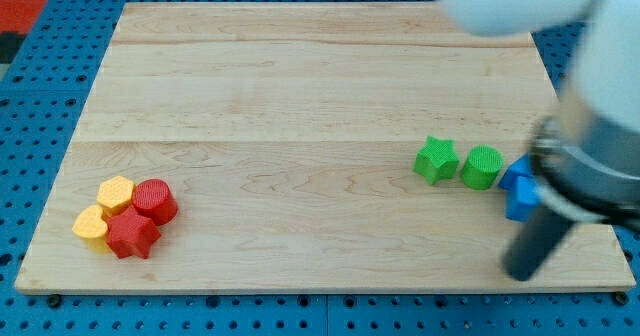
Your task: Push the blue triangle along with the green circle and green star left a bit
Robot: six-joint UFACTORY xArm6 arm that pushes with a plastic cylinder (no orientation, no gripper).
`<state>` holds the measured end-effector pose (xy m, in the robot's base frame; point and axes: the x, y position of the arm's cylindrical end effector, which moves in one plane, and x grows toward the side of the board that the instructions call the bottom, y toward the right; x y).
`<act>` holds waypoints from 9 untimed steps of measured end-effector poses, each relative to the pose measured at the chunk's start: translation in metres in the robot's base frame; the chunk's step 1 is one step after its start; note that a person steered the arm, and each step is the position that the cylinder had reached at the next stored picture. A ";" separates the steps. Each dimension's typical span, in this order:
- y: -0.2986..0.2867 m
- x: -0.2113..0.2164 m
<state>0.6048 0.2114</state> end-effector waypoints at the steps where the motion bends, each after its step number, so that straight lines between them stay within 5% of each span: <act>1: 0.072 -0.007; 4: 0.049 -0.100; 9: -0.018 -0.105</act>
